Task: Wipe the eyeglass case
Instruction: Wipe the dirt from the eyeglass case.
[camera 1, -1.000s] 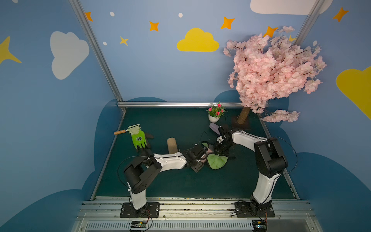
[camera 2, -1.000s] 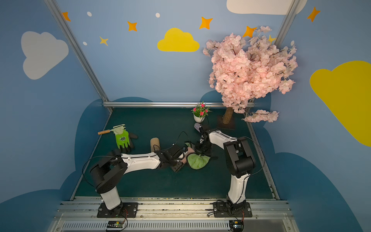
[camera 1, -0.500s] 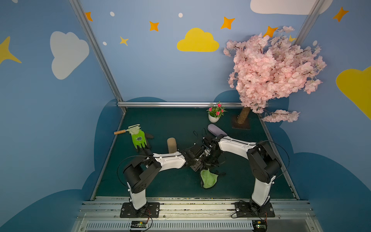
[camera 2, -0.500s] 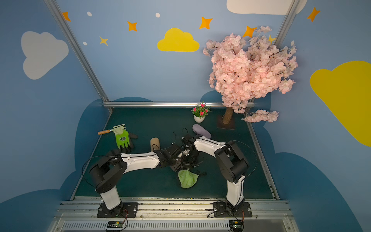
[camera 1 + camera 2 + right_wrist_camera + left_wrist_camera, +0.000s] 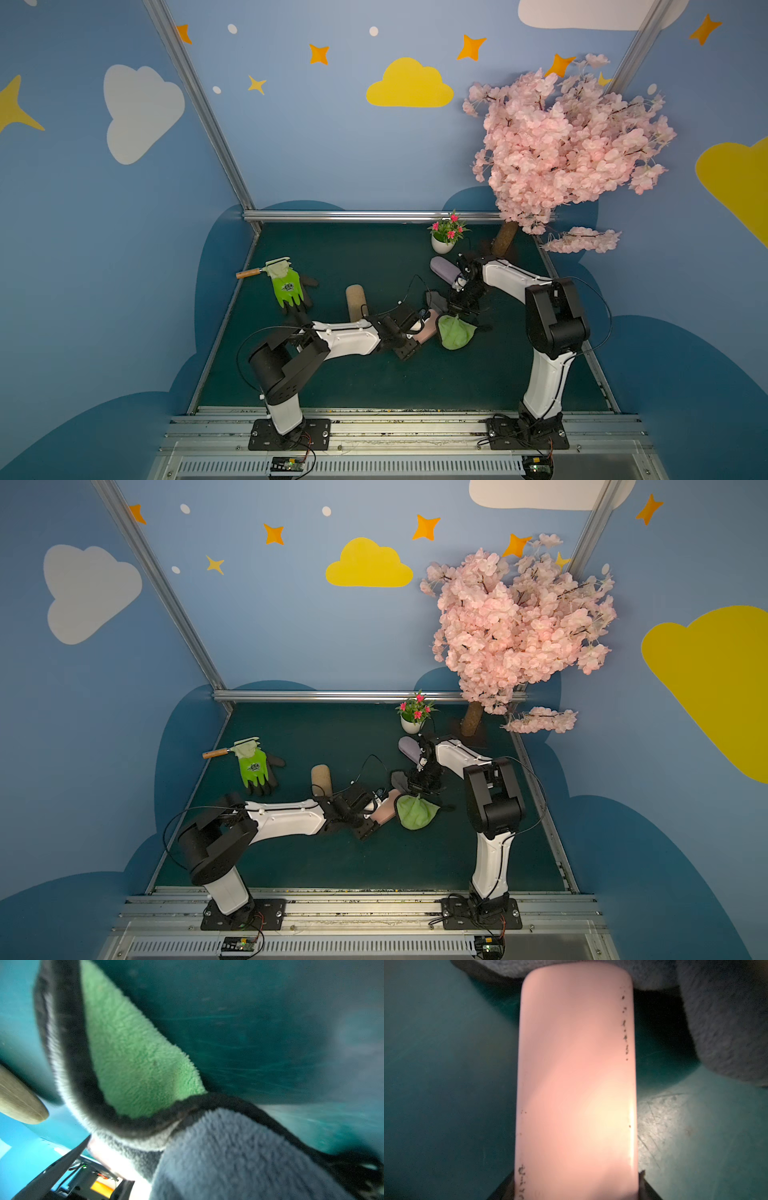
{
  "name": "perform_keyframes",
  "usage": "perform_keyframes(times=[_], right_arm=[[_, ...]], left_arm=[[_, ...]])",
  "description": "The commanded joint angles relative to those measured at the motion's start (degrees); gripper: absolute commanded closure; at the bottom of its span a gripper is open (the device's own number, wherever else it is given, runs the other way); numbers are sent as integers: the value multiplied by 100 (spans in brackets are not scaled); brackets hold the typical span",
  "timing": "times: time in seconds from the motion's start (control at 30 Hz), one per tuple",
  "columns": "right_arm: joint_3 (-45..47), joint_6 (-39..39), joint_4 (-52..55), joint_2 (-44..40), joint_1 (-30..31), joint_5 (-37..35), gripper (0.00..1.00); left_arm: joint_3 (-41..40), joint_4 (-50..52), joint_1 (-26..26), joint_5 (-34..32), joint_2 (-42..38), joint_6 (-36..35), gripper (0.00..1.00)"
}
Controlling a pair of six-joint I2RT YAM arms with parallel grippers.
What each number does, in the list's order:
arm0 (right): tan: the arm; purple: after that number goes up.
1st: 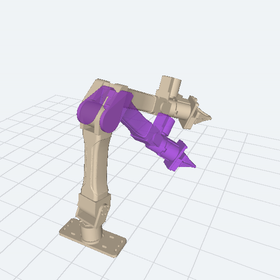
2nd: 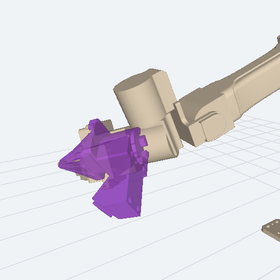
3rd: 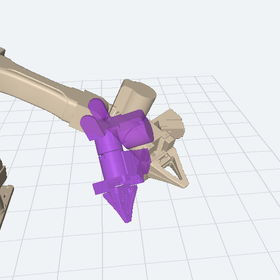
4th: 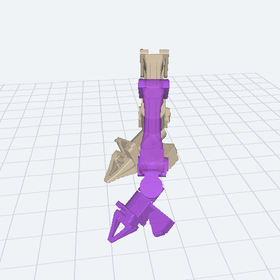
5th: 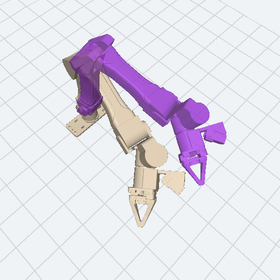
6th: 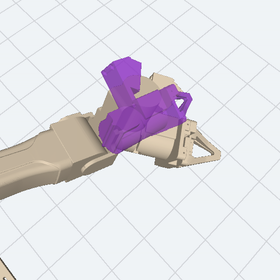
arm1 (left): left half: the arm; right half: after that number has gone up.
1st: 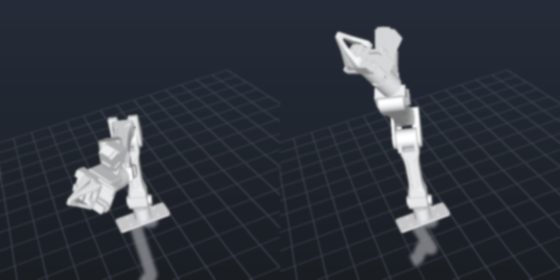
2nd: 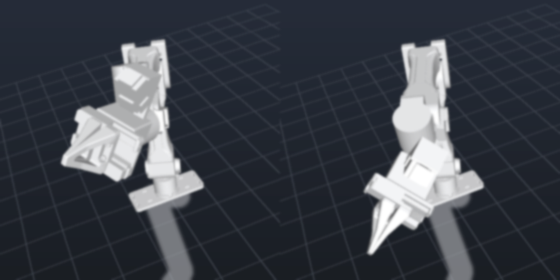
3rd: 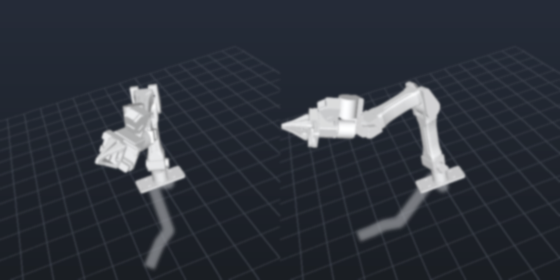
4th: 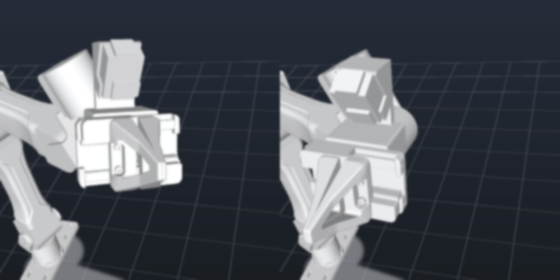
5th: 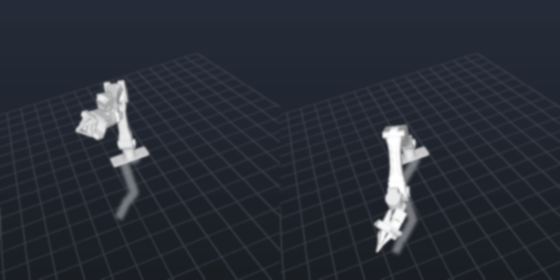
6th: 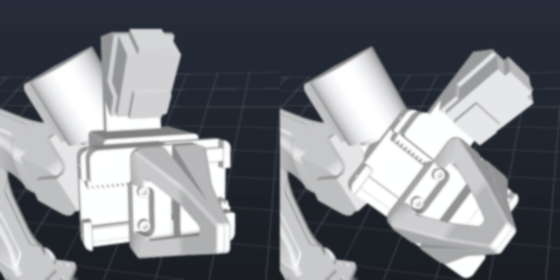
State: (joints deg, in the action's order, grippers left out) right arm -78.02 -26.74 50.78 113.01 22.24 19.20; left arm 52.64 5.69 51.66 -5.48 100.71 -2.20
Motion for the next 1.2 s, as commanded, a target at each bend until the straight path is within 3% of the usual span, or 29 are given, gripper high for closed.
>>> perform_keyframes(times=[0.0, 0.13, 0.2, 0.33, 0.43, 0.6, 0.77, 0.9, 1.03, 1.1, 1.17], right_arm=[[308, -146, 18, -39, 793, 461, 100], [1008, -694, -349, -505, 1458, 1357, 100], [1043, -635, -194, -754, 1548, 1428, 100], [591, -251, 345, -1140, 1051, 838, 100], [18, -282, 447, -999, 853, 1059, 100], [245, -1422, -716, -774, 1370, 2309, 100], [1509, -2671, -2857, -485, 1508, 3235, 100], [1811, -1603, -1921, -206, 1026, 2626, 100], [1517, 31, -414, -81, 122, 629, 100], [1323, 255, -63, -383, -70, -195, 100], [1091, 287, 79, -701, 92, -317, 100]], left_arm=[[-158, 411, 88, 676, 140, -8, 97], [-182, 378, 84, 605, 133, 21, 97], [-241, 323, 89, 591, 77, 13, 97], [-402, 131, 105, 644, -58, -40, 97], [-443, 94, 125, 627, -93, -55, 97], [-512, 51, 143, 559, -171, -13, 97], [-661, -133, 143, 539, -296, -1, 97], [-790, -257, 103, 469, -418, 26, 97], [-829, -276, 99, 499, -433, 64, 97], [-836, -236, 97, 478, -443, 90, 97], [-849, -253, 96, 468, -446, 114, 97]])
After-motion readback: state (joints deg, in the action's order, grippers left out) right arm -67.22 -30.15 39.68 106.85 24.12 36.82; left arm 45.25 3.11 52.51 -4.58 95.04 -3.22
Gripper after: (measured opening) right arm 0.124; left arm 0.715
